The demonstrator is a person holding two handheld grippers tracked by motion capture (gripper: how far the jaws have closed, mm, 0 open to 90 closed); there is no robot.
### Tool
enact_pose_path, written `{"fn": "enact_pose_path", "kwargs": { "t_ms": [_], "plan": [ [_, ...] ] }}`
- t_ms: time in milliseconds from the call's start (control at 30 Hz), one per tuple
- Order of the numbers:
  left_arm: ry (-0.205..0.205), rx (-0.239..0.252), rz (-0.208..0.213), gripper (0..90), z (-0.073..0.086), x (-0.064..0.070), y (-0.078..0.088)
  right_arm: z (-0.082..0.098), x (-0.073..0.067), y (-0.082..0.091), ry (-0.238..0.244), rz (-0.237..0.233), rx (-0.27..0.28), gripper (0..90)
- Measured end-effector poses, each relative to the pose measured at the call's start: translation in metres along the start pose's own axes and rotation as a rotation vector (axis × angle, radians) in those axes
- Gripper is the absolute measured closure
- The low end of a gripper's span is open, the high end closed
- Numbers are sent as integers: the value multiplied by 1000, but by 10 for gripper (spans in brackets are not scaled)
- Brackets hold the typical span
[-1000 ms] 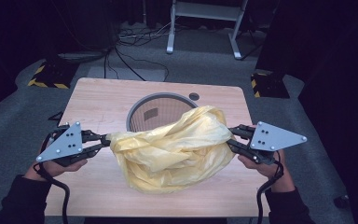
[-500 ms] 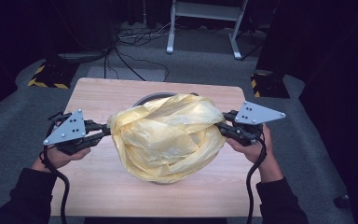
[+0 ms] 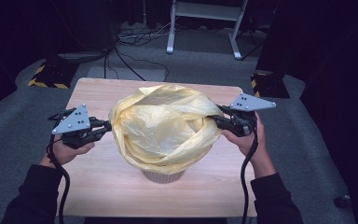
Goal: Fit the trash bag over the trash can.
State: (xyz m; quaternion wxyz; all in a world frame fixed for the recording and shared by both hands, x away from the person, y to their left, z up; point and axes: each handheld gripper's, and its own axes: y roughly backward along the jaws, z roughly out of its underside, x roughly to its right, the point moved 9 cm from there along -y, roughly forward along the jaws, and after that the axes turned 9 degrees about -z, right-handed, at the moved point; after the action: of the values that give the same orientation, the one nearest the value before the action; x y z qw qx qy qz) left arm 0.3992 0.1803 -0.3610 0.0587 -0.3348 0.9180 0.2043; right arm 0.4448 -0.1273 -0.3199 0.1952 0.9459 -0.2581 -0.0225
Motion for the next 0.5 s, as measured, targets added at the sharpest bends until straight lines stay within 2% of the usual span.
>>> {"fn": "enact_pose_path", "kwargs": {
  "t_ms": [100, 167, 333, 500],
  "plan": [
    [32, -13, 13, 880, 6, -1, -6, 5, 6, -1, -57, 9, 13, 631],
    [49, -21, 17, 880, 11, -1, -10, 8, 10, 0, -94, -2, 20, 625],
    [86, -43, 12, 880, 19, -5, -22, 17, 17, -1, -137, -19, 11, 642],
    [117, -64, 42, 880, 25, -3, -35, 26, 18, -11, -168, -50, -15, 628]
  ]
}}
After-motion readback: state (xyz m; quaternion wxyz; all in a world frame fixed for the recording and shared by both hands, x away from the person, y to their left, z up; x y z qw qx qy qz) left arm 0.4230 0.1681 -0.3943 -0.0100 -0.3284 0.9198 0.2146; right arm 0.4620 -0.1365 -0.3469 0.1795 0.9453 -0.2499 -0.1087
